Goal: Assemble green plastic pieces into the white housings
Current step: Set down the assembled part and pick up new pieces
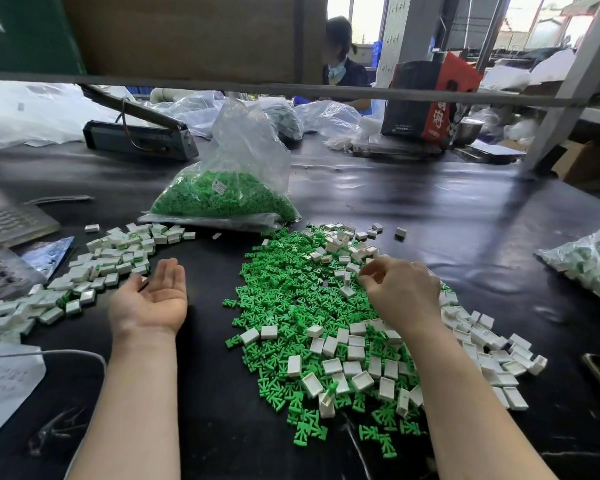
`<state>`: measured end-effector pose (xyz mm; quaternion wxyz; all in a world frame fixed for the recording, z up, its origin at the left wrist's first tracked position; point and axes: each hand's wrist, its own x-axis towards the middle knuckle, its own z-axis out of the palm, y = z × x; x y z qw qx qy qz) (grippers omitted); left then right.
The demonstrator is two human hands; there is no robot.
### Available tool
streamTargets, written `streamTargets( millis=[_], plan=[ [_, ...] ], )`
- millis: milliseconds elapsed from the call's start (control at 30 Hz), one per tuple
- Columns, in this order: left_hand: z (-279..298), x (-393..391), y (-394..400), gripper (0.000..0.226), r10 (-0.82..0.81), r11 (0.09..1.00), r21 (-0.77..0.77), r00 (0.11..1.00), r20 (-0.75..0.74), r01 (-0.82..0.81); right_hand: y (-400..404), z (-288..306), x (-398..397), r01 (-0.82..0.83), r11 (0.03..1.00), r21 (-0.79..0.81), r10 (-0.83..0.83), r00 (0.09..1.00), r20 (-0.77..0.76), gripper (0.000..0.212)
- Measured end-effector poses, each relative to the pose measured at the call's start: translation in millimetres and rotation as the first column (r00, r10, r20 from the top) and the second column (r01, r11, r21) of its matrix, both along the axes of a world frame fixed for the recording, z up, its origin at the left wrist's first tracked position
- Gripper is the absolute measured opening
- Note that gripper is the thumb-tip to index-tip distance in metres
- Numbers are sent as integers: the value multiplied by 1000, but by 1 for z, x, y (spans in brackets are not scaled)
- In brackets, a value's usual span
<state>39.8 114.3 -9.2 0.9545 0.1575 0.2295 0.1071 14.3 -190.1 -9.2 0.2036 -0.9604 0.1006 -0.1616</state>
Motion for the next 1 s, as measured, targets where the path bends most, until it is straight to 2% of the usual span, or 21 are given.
streamTargets(
  millis=[100,167,233,300,400,567,667,767,900,1000],
  plan=[
    [1,0,-6,42,-16,1000,26,999,40,15,7,-4,1,6,992,-127,-12,999,-45,28],
    [3,-1,-14,31,-77,984,160,997,29,71,12,-7,1,4,982,-190,-19,997,-78,34],
    [6,-3,-26,24,-182,917,361,983,-5,171,16,-9,1,-7,974,-226,-19,994,-112,36],
    [10,-5,-40,22,-265,786,570,963,-42,241,18,-11,1,-28,975,-221,-4,990,-141,35],
    [11,-10,-62,16,-333,541,806,941,-59,242,20,-11,1,-40,978,-202,12,990,-139,29],
    [8,-17,-91,13,-452,231,949,887,-89,213,21,-13,2,-63,986,-156,51,996,-79,25],
    [5,-19,-104,12,-508,99,975,852,-124,201,25,-9,3,-158,987,17,156,984,86,21],
    [3,-20,-115,8,-531,76,974,835,-142,214,36,-1,2,-329,927,181,292,935,202,19],
    [3,-22,-119,4,-510,95,975,851,-125,201,49,0,-1,-412,890,198,348,891,291,12],
    [3,-21,-115,6,-480,134,970,870,-115,202,51,0,-1,-415,882,224,352,895,275,20]
  ],
)
